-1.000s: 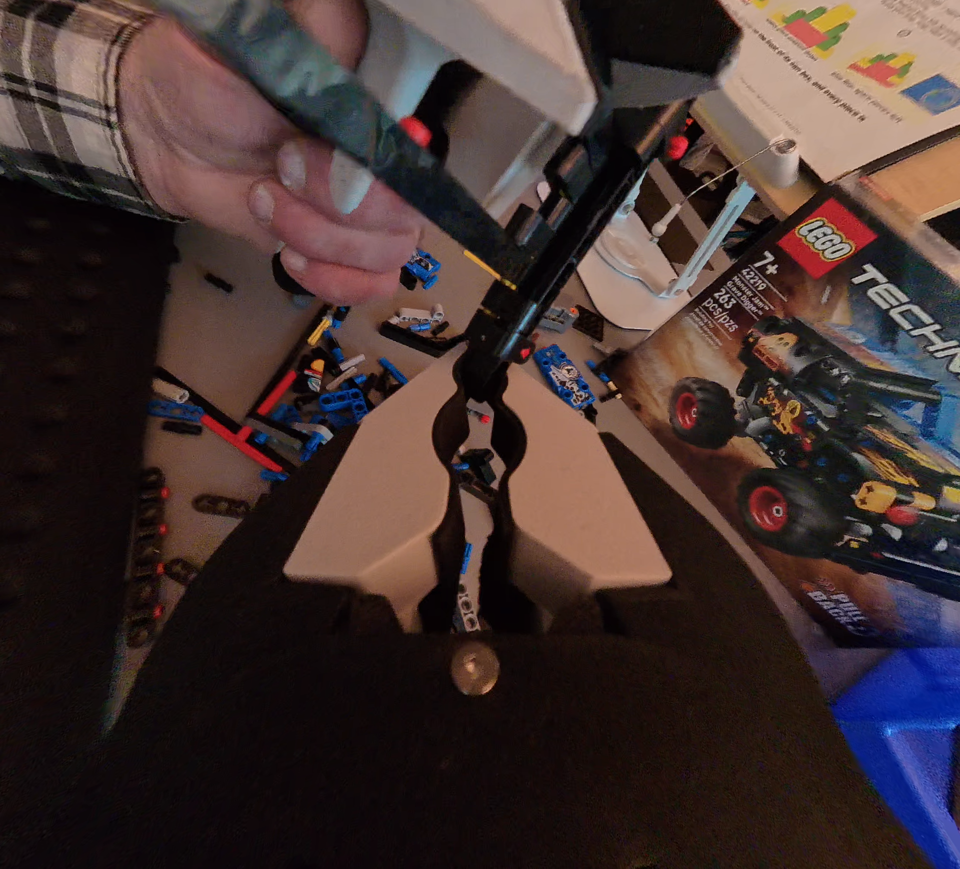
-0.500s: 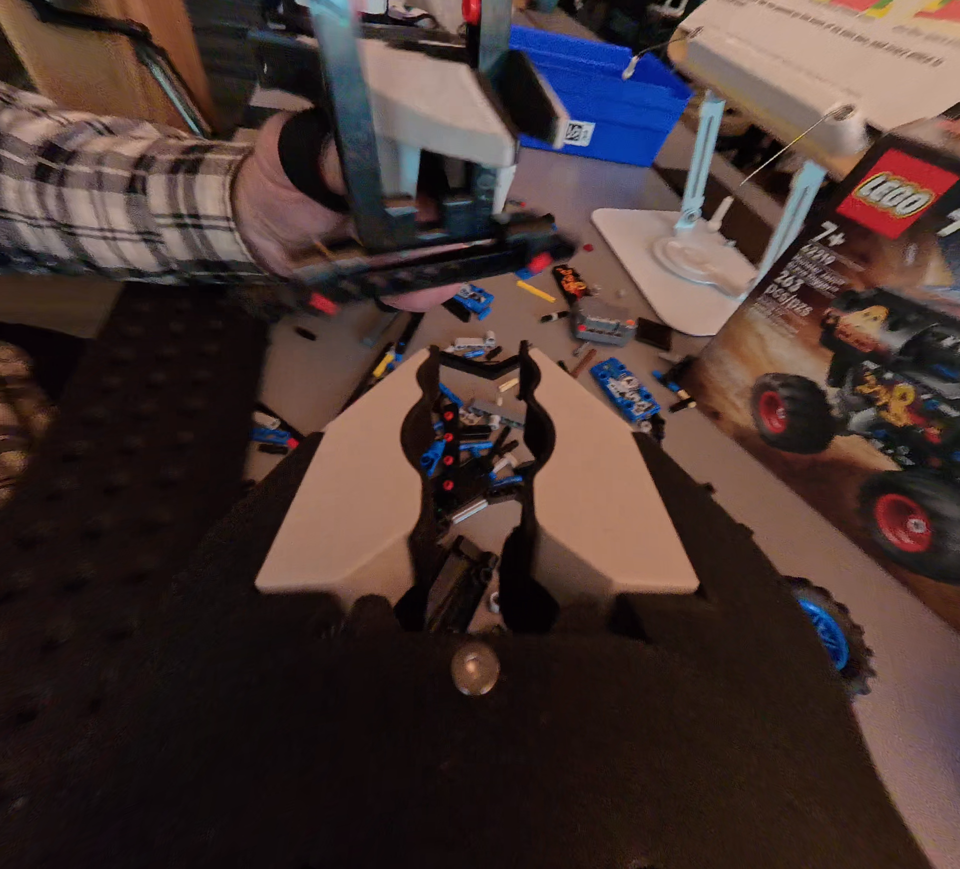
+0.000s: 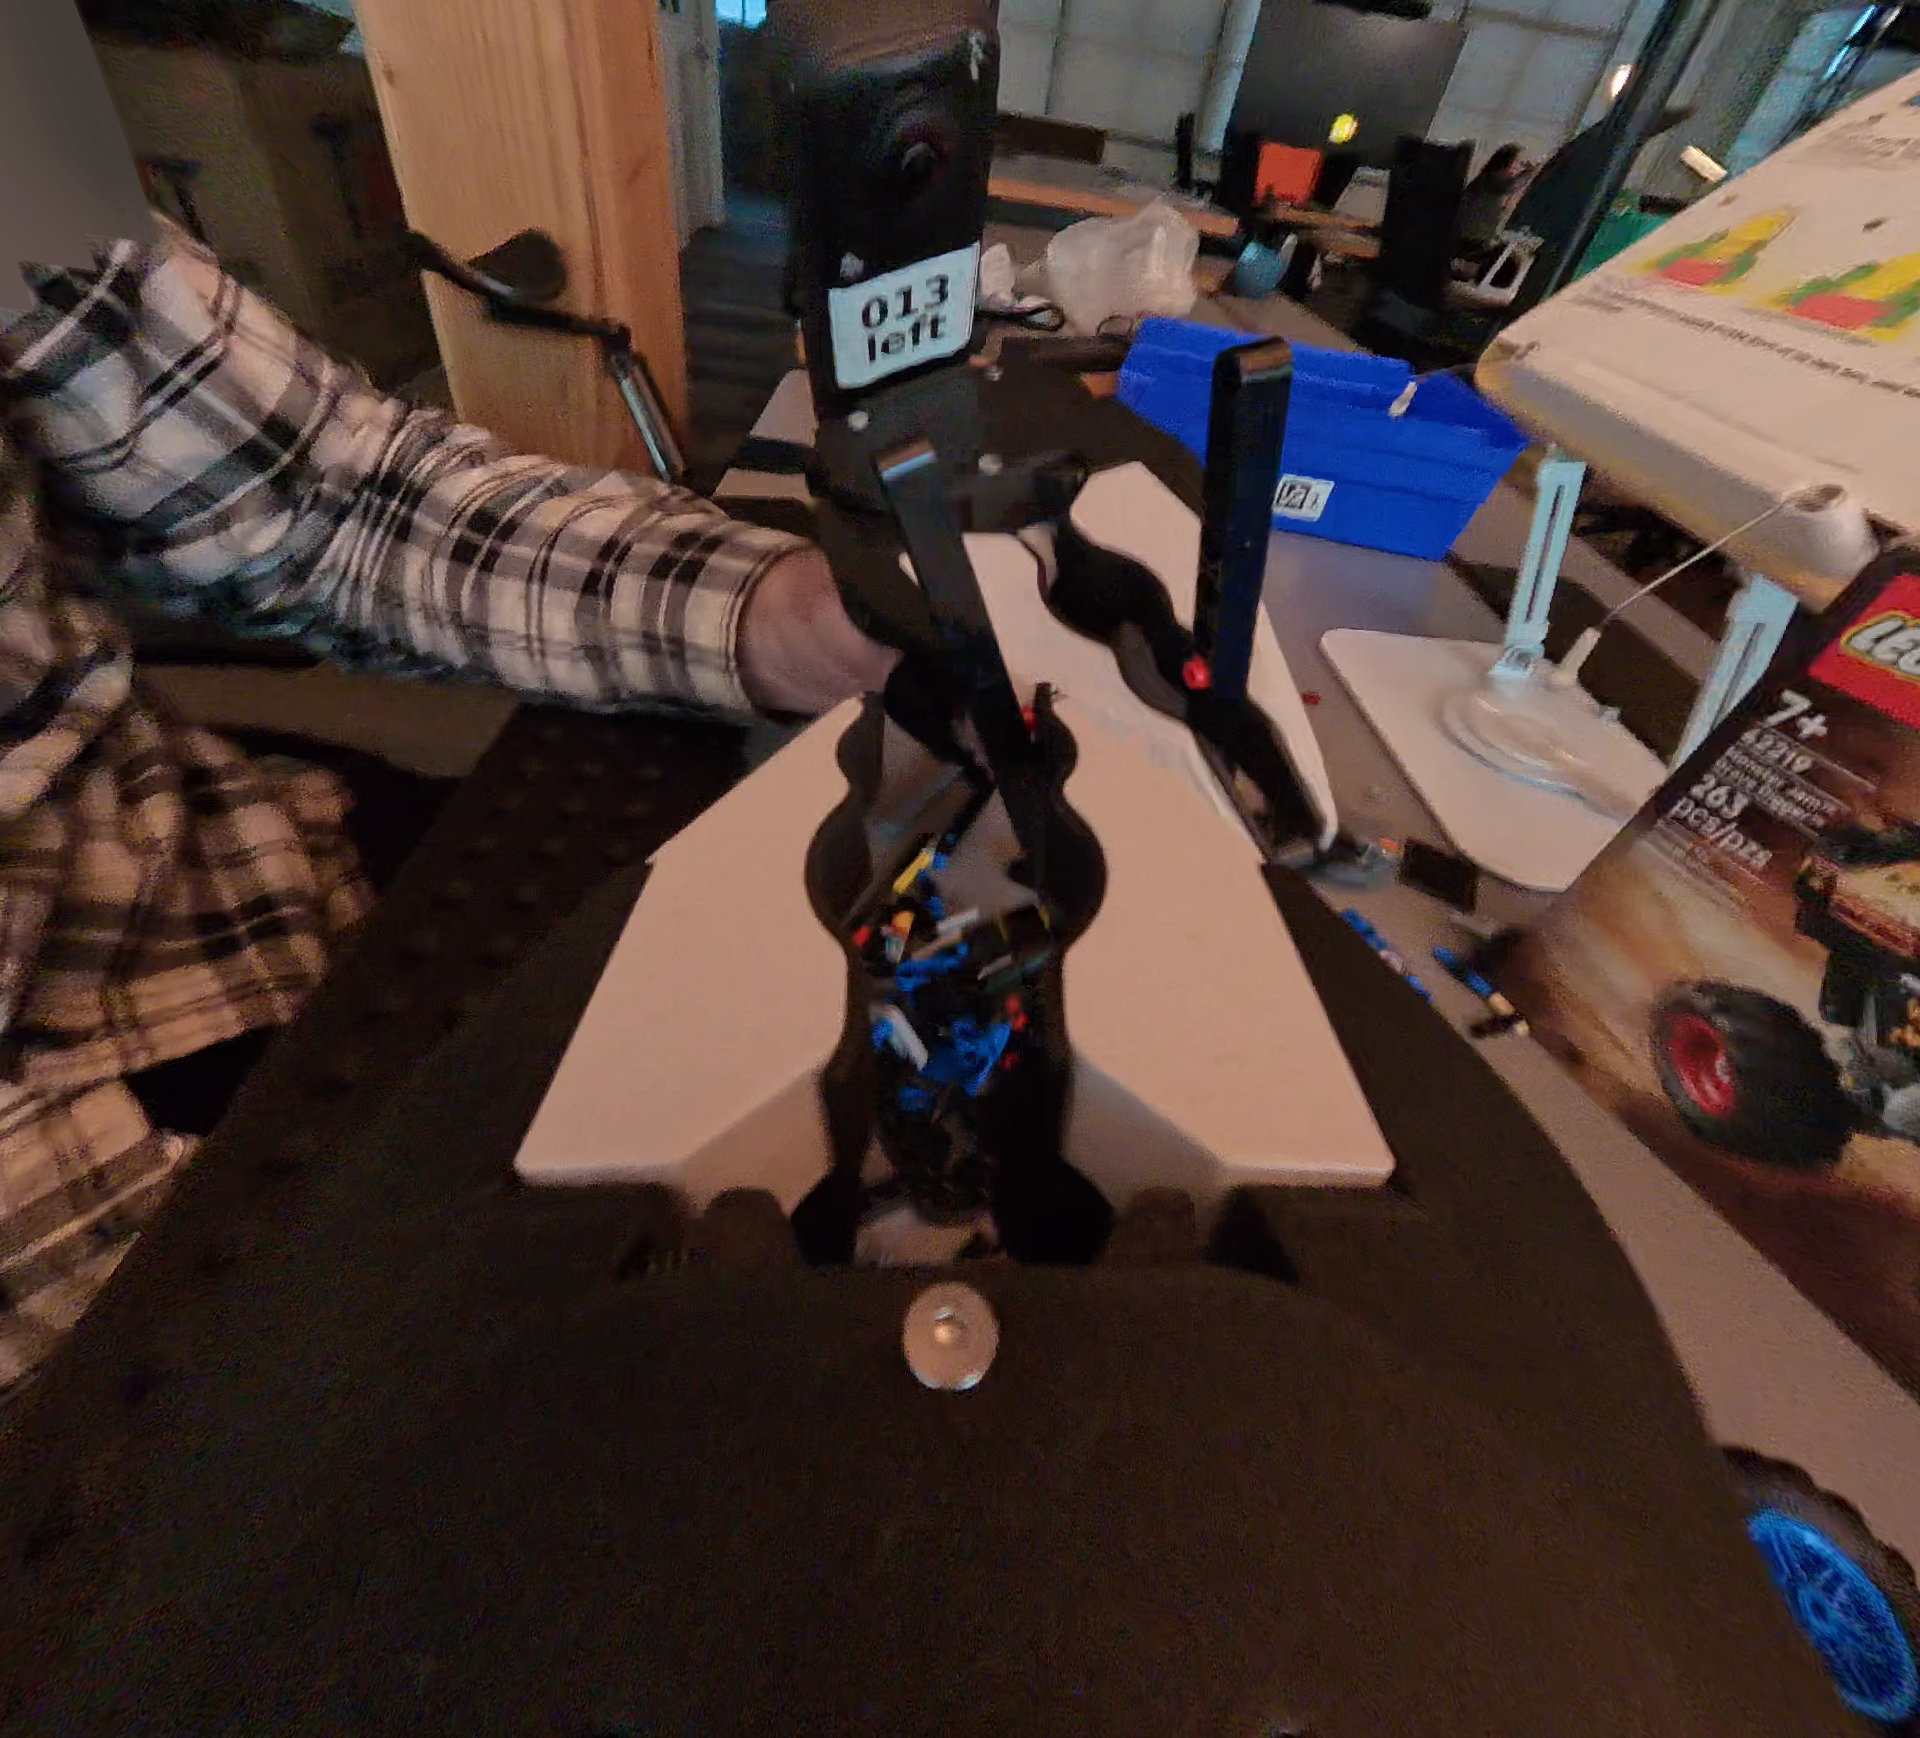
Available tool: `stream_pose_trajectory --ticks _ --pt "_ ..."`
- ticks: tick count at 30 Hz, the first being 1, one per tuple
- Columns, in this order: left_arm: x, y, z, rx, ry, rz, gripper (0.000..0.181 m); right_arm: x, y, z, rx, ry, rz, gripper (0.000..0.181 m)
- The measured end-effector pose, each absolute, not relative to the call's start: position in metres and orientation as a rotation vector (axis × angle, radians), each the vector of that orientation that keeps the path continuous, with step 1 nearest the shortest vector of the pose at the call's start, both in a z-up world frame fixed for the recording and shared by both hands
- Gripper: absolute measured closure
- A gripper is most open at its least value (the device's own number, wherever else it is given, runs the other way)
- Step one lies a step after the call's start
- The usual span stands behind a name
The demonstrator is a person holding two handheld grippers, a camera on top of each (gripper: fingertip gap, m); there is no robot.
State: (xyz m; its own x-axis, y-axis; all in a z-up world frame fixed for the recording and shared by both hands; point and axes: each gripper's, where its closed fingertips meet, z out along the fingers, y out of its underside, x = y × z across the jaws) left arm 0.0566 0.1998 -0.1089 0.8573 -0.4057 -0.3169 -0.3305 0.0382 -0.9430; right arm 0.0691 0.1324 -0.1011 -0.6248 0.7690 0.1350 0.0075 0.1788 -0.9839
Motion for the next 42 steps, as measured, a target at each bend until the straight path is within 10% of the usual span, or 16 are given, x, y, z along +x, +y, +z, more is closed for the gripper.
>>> stream_pose_trajectory --ticks 42 --pt "0.021 0.233 -0.214 -2.089 0.193 -0.434 0.181 0.022 0.133 -0.208 -0.644 -2.084 0.609 0.176"
